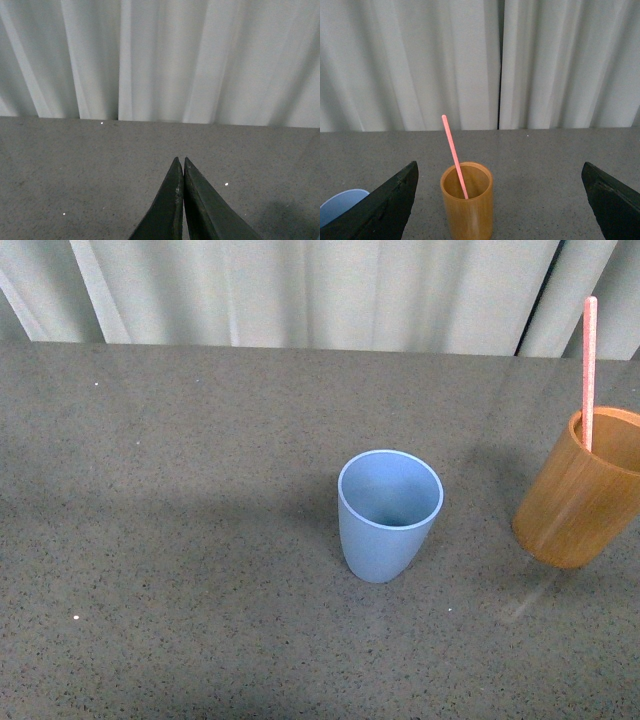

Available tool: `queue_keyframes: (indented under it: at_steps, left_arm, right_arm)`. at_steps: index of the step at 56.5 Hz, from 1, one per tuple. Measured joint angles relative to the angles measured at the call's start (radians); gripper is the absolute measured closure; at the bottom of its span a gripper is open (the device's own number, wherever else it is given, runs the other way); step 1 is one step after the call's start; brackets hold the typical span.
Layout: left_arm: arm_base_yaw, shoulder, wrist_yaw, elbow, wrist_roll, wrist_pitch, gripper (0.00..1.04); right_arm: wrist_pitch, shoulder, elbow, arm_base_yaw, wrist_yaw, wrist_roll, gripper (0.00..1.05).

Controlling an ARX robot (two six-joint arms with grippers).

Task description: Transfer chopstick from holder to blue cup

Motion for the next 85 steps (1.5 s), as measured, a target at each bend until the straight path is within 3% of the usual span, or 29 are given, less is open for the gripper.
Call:
queue_keyframes:
  at_steps: [4, 10, 70, 77, 85]
  left_arm:
    - [0.051, -0.041, 0.072, -0.018, 0.001, -0.029, 1.01]
    - [0.095, -0.121, 0.087, -0.043, 0.001, -0.080, 1.01]
    - [0.095, -0.578, 0.093, -0.086, 0.002, -0.466, 1.01]
    - [0.095, -0.714, 0.093, -0.086, 0.002, -0.633, 1.01]
    - [0.095, -0.749, 0.093, -0.086, 0.002, -0.642, 1.01]
  right_arm:
    - [0.000, 0.000, 0.000, 0.000, 0.000, 0.000, 0.10]
    - [0.000, 0.000, 0.000, 0.000, 0.000, 0.000, 0.10]
    - [0.000, 0.000, 0.000, 0.000, 0.000, 0.000, 0.10]
    - [0.000, 0.000, 0.000, 0.000, 0.000, 0.000, 0.10]
    - [0.000, 0.000, 0.000, 0.000, 0.000, 0.000, 0.10]
